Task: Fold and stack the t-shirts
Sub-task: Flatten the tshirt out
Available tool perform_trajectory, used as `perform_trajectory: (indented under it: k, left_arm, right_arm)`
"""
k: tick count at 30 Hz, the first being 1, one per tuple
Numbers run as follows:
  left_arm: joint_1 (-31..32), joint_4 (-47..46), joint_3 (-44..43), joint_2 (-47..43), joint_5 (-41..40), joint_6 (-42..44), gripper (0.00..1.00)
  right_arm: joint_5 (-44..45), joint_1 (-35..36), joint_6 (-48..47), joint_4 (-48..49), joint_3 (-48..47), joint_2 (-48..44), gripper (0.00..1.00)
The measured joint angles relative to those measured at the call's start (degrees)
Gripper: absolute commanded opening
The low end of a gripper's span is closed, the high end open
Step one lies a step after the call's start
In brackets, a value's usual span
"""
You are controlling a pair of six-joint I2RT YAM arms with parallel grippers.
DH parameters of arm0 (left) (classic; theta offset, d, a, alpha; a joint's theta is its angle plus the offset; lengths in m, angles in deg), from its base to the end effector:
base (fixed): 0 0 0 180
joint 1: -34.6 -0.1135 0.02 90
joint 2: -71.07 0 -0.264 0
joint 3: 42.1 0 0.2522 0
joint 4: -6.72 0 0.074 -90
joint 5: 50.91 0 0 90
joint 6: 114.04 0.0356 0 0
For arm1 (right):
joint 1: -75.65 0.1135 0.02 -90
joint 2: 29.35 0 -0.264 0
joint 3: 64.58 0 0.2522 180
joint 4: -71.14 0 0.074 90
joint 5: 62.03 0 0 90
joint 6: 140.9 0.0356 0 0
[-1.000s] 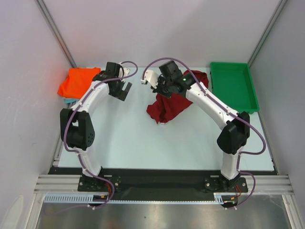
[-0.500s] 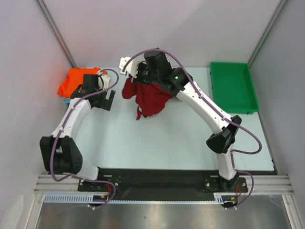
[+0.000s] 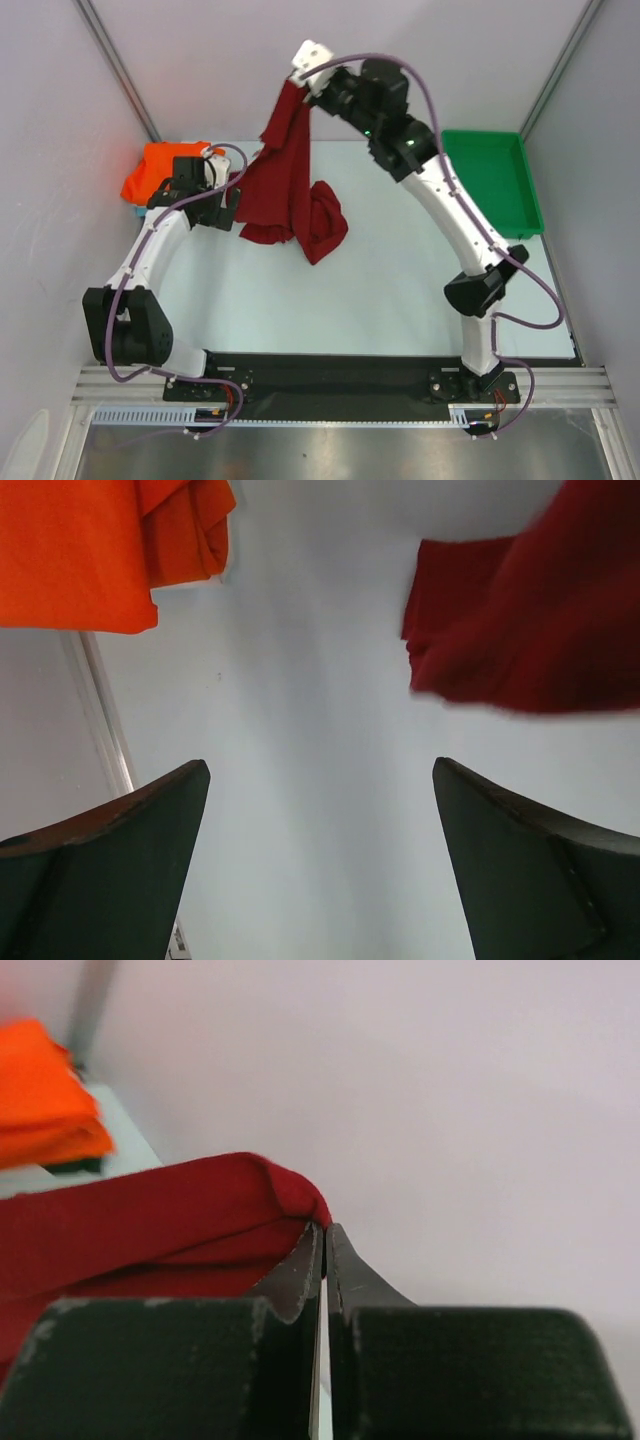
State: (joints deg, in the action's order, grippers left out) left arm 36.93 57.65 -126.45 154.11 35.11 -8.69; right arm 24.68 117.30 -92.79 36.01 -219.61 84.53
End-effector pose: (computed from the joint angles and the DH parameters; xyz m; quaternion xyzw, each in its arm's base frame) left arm 0.3109 -0.0102 0.2979 0.1323 0.9287 0.0715 0.3390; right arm 0.3167 0.2844 0.5323 -0.4614 0.4845 0.0176 0.7430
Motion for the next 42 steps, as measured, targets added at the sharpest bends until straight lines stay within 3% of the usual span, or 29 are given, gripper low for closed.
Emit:
perform_trajectory:
  k: [3, 9, 13, 16, 20, 30, 32, 34, 36, 38, 40, 42]
  left_arm:
    - [0.0, 0.0, -0.3, 1.2, 0.4, -0.7, 1.00]
    - [-0.1, 0.3, -1.6, 4.0, 2.5, -1.9, 1.00]
    - [-0.1, 1.4, -3.2, 7.2, 9.0, -2.1, 0.99]
    - [-0.1, 2.5, -5.6, 12.3, 14.4, -2.7, 0.97]
    - [0.3, 5.8, -13.3, 22.7, 19.2, -2.9, 0.96]
    - [0.3, 9.5, -34.4, 41.6, 20.8, -2.7, 0.93]
    - [0.4, 9.8, -36.3, 43.6, 20.7, -2.6, 0.88]
    - [0.4, 10.3, -37.7, 45.3, 20.7, -2.3, 0.75]
    - [0.5, 10.4, -38.7, 46.9, 20.8, -1.8, 0.73]
    - [0.6, 10.7, -38.8, 47.9, 21.0, -1.5, 0.65]
    - [0.6, 11.1, -38.9, 48.7, 21.6, -1.3, 0.49]
    - [0.7, 11.8, -38.9, 49.2, 23.5, -0.9, 0.42]
  right_arm:
    - [0.3, -8.0, 2.7, -0.1, 9.4, -5.8, 0.00]
    - [1.6, -21.5, 6.0, -2.0, 46.1, -25.9, 0.00]
    - [0.8, -23.7, 6.6, -5.9, 62.7, -34.9, 0.00]
    - [-0.9, -22.8, 7.3, -8.3, 69.9, -38.3, 0.00]
    - [-2.9, -21.6, 9.0, -8.9, 73.1, -38.7, 0.00]
    - [-5.2, -20.3, 10.4, -8.8, 74.9, -40.5, 0.00]
    - [-5.2, -20.3, 10.4, -8.7, 74.9, -40.6, 0.00]
    - [-5.2, -20.3, 10.4, -8.7, 74.9, -40.6, 0.00]
    - [-5.2, -20.3, 10.4, -8.5, 74.9, -40.6, 0.00]
    - [-5.1, -20.3, 10.4, -8.2, 74.9, -40.5, 0.00]
    - [-5.0, -20.3, 10.4, -7.7, 74.9, -40.3, 0.00]
    - [-4.8, -20.4, 10.4, -7.1, 74.9, -39.8, 0.00]
